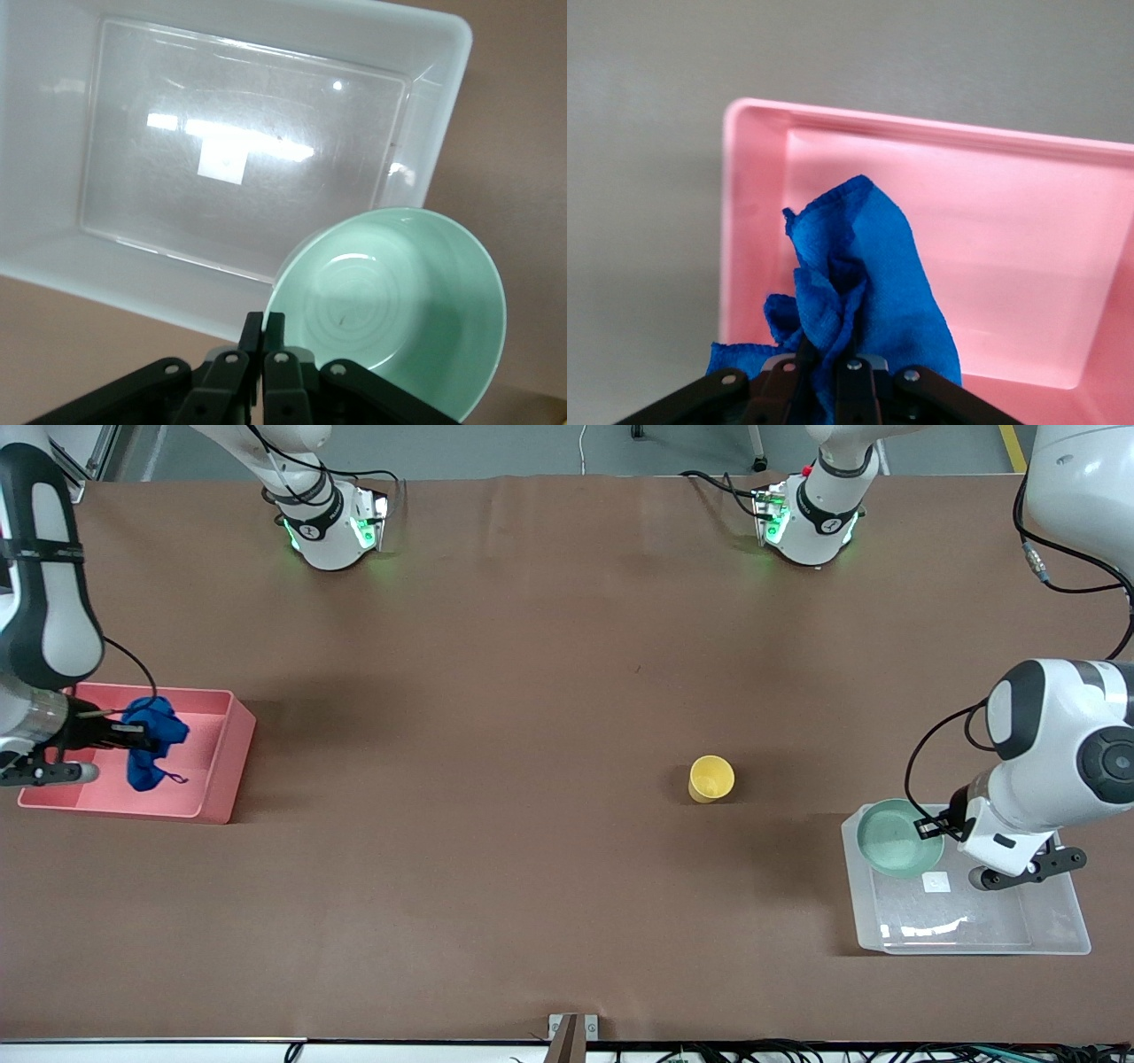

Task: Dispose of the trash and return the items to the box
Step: 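Release the cloth in the bin while the left gripper releases the bowl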

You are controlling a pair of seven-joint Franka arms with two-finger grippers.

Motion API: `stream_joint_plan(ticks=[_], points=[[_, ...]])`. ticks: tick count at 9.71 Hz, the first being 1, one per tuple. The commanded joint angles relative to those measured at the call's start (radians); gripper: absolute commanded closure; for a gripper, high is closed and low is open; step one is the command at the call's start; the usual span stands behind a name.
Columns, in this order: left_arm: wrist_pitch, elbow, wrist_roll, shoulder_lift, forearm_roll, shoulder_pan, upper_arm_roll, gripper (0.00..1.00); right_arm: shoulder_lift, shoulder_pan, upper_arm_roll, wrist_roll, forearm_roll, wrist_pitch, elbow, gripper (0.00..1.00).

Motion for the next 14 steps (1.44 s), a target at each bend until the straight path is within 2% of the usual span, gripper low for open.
stream_joint_plan(ticks=[1, 2, 3, 4, 6, 7, 9, 10, 11, 14], points=[[-0.014, 0.050, 0.094, 0.078, 0.008, 0.032, -0.007, 1.00, 0.046, -0.070, 0.021, -0.092, 0.001, 0.061, -0.011, 0.95], [-0.009, 0.076, 0.120, 0.120, 0.007, 0.043, -0.007, 1.00, 0.059, -0.078, 0.021, -0.099, 0.001, 0.066, -0.010, 0.85], [0.001, 0.114, 0.154, 0.177, 0.005, 0.066, -0.008, 1.00, 0.061, -0.078, 0.021, -0.096, 0.001, 0.072, -0.007, 0.44], [0.033, 0.125, 0.192, 0.206, 0.005, 0.072, -0.008, 1.00, 0.061, -0.075, 0.021, -0.092, 0.003, 0.083, -0.004, 0.10], [0.075, 0.125, 0.226, 0.245, 0.005, 0.091, -0.008, 0.99, 0.058, -0.060, 0.021, -0.085, 0.003, 0.075, 0.025, 0.00], [0.086, 0.123, 0.227, 0.259, 0.005, 0.092, -0.008, 0.96, 0.058, -0.046, 0.021, -0.082, 0.001, 0.070, 0.050, 0.00], [0.121, 0.122, 0.264, 0.289, 0.005, 0.106, -0.008, 0.98, 0.041, -0.009, 0.022, -0.034, 0.001, 0.067, 0.091, 0.00], [0.145, 0.120, 0.275, 0.291, 0.005, 0.108, -0.008, 0.93, 0.026, 0.012, 0.021, -0.013, 0.001, 0.055, 0.126, 0.00], [0.145, 0.120, 0.275, 0.288, 0.007, 0.108, -0.008, 0.80, 0.012, 0.035, 0.021, 0.021, 0.000, 0.010, 0.169, 0.00], [0.129, 0.114, 0.274, 0.238, 0.007, 0.112, -0.019, 0.00, -0.045, 0.146, 0.024, 0.227, -0.057, -0.162, 0.300, 0.00]])
